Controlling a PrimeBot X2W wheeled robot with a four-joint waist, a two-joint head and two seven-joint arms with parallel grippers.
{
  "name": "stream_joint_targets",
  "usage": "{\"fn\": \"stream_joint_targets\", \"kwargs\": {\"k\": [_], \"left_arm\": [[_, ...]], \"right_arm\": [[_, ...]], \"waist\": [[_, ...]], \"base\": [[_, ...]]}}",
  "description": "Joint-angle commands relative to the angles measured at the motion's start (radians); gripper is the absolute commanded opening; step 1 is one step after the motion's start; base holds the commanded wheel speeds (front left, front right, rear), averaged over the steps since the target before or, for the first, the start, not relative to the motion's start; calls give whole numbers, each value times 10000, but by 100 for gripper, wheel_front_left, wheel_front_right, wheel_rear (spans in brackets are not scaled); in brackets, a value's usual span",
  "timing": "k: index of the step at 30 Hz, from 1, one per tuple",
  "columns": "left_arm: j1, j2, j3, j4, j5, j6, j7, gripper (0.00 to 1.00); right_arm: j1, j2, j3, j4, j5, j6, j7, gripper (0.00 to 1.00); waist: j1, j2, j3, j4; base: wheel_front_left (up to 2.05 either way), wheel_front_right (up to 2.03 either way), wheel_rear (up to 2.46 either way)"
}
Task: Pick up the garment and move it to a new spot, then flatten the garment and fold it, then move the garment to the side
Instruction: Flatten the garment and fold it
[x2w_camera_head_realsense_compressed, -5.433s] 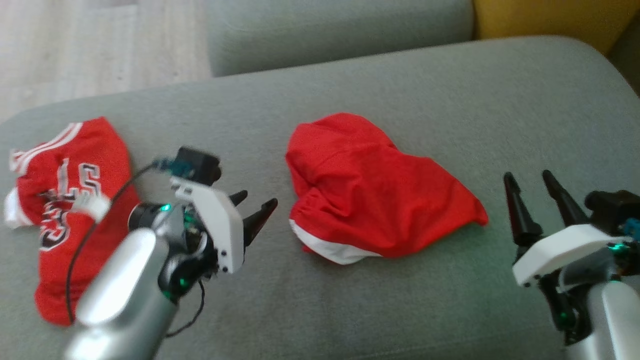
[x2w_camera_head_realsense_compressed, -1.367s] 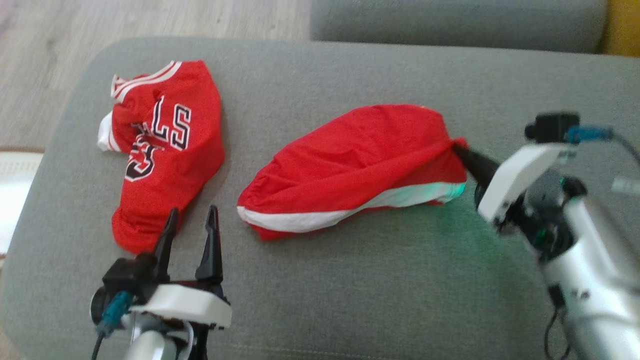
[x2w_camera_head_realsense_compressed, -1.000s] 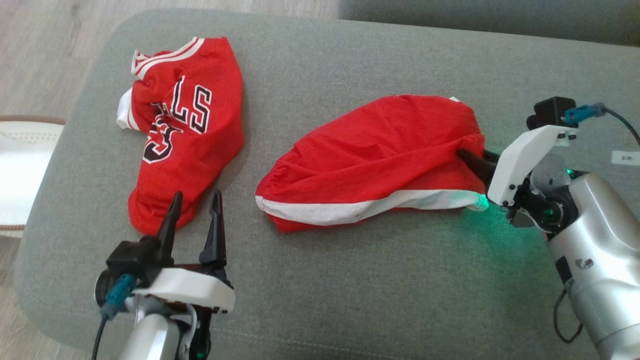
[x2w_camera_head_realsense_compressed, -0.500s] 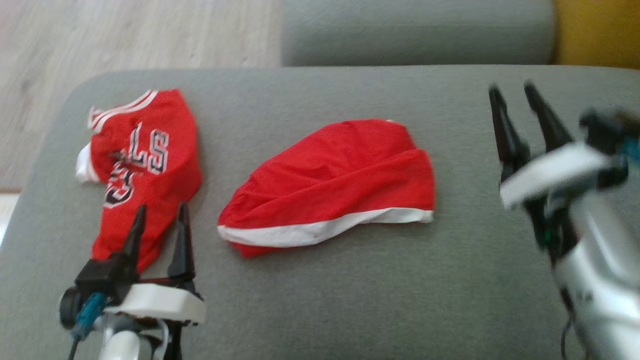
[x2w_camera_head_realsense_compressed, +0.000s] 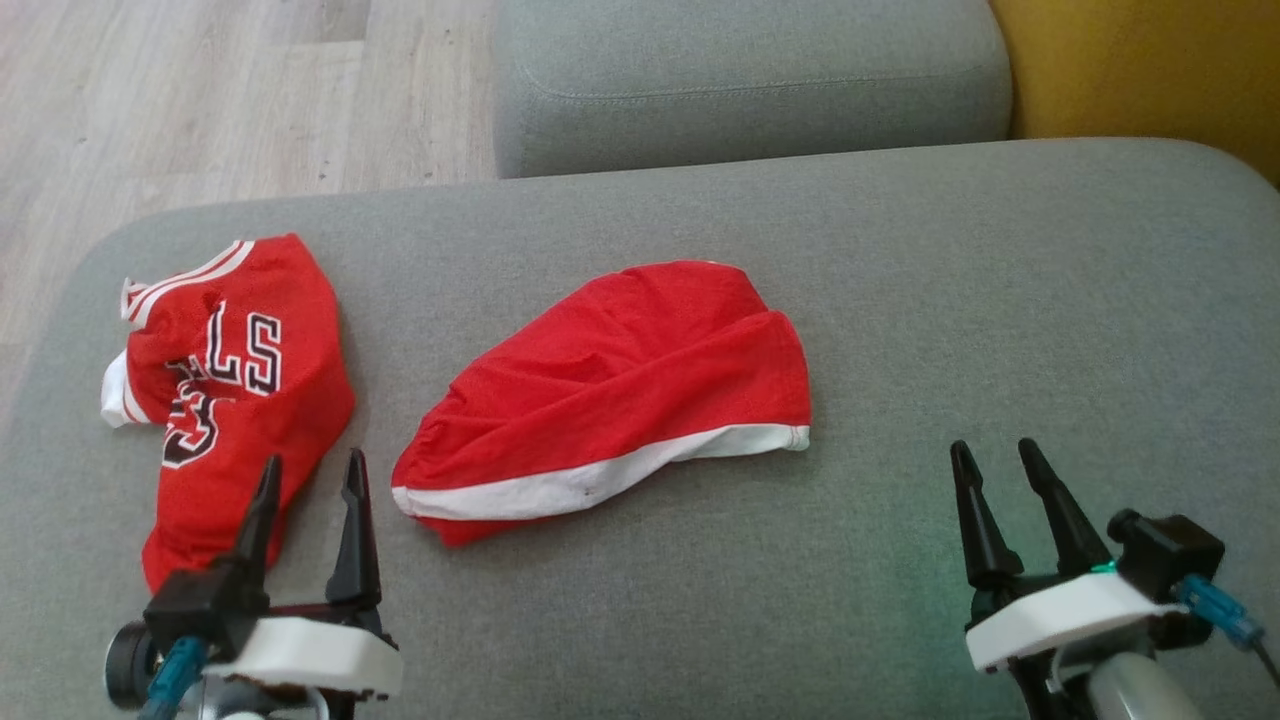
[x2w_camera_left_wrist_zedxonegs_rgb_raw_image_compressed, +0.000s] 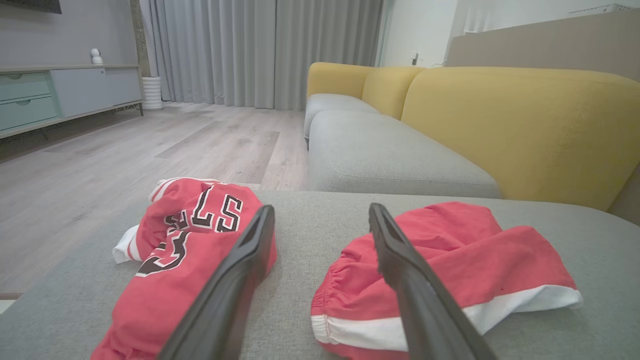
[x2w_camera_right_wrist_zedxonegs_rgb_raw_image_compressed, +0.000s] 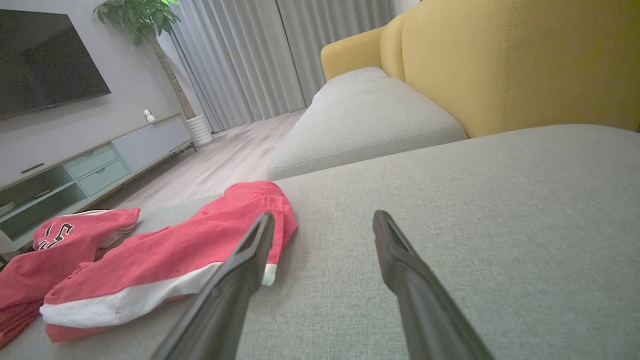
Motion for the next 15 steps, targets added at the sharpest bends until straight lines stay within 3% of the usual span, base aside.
{"fn": "stream_joint_targets", "kwargs": {"k": [1, 9, 11, 15], "left_arm": [[-477, 12, 324, -338, 94, -47, -120, 100], [-644, 98, 309, 416, 41, -413, 5, 100], [-1135, 356, 203, 1022, -580, -966, 1157, 100], [-2137, 1046, -164, 1787, -1891, -1372, 3966, 100]], "right_arm": [[-482, -45, 120, -433, -87, 75, -175, 100], [-617, 117, 206, -511, -23, 75, 911, 100], [-1047, 92, 670, -269, 436, 75, 1966, 100], [-1921, -201, 1432, 383, 1236, 75, 3622, 100]], "waist": [[0, 0, -3, 5], [0, 0, 16, 65], [0, 0, 113, 111], [0, 0, 298, 224]], "base": [[0, 0, 0], [0, 0, 0], [0, 0, 0], [0, 0, 0]]}}
